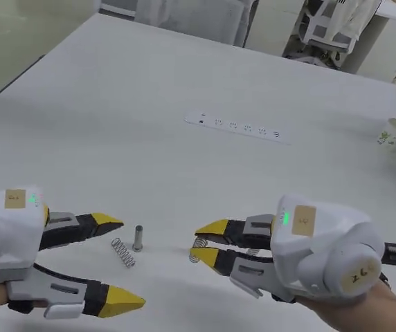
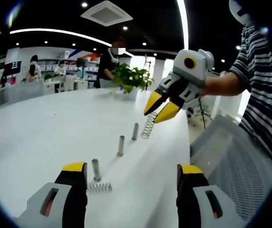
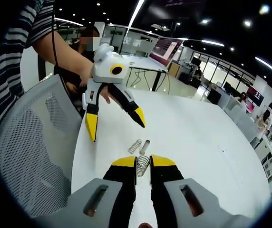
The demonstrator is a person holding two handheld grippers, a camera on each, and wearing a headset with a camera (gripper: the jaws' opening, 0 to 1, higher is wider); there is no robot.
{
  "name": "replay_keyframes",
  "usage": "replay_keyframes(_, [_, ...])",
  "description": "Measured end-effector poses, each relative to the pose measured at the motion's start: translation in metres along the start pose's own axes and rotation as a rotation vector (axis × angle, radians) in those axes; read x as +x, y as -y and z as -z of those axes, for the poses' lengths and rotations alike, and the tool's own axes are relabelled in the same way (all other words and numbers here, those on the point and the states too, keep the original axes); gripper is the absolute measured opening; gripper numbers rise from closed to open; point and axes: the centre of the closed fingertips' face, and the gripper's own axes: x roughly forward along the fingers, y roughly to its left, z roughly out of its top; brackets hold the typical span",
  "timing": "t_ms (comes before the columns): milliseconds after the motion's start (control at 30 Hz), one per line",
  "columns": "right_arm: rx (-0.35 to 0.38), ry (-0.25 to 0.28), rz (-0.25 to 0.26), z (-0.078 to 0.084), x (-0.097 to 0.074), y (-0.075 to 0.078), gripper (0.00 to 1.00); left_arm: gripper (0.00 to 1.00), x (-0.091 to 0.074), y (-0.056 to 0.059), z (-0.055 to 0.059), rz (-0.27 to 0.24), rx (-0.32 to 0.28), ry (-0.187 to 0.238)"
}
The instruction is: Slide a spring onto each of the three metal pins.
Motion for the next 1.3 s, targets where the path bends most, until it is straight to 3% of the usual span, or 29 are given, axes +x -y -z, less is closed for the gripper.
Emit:
replay_keyframes(333, [0.038,-0.002,0.031,0.007,-0.001,0.010,0.07,0.98,-0.013,-0.014,0.005,-0.061,-0.028,0.019])
replay_keyframes(533, [0.054,-0.014,0.052,0.014,-0.001,0.019,0.07,0.98,-0.016,-0.018,0.009,-0.077,-0.024,0.017])
replay_keyframes(967, [0.192,0.015,0.135,0.021,0.003,0.058,0.07,0.98,-0.020,-0.019,0.010,-0.083,-0.053,0.020])
replay_keyframes(1300, [0.214,-0.005,0.121,0.028,0.014,0.057,0.07,0.98,-0.024,-0.023,0.013,-0.093,-0.065,0.015])
